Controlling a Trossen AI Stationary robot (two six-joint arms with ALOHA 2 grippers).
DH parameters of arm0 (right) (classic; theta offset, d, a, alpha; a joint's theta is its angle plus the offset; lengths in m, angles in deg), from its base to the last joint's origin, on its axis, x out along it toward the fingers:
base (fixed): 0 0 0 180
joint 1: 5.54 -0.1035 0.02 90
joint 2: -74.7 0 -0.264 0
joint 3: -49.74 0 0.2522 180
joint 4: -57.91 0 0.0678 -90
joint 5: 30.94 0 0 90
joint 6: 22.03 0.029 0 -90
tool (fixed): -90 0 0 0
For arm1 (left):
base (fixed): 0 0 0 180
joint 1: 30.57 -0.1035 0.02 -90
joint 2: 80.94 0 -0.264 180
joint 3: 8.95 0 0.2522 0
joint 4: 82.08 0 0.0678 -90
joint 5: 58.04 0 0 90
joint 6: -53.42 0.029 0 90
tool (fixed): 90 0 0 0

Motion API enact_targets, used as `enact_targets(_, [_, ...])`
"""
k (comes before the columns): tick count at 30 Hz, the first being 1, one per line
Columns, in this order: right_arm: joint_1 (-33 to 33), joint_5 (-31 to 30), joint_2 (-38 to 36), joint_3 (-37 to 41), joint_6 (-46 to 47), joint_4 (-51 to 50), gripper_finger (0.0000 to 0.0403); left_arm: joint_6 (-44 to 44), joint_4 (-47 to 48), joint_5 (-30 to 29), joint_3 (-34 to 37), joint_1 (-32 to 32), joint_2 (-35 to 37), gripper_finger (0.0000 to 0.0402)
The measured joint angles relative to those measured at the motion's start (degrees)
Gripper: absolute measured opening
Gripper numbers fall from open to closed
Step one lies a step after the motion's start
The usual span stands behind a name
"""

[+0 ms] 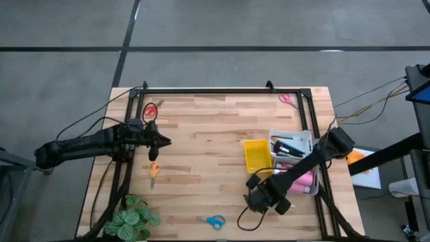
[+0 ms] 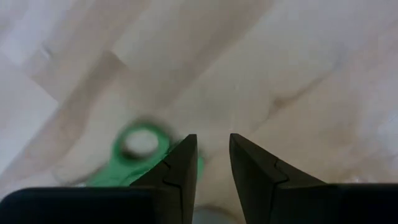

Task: Pick & Place Paint Supplies
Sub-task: Put the green scissors into the yellow bin

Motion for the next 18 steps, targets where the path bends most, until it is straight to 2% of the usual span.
enact_targets(5, [0.0,-1.6,1.3,-0.7,1.8,-2.2,0.0093,0.0,0.0,0.0,0.0,0.0,0.0,0.0072])
enact_targets(11, [-0.6,2.1,-0.1,-1.1,2.7,-3.4,0.0093,0.0,0.3,0.0,0.0,0.0,0.0,0.0072])
enact_targets(18, [-1.6,1.8,0.3,1.0,2.7,-2.0,0.0093,0.0,0.4,0.0,0.0,0.0,0.0,0.0072])
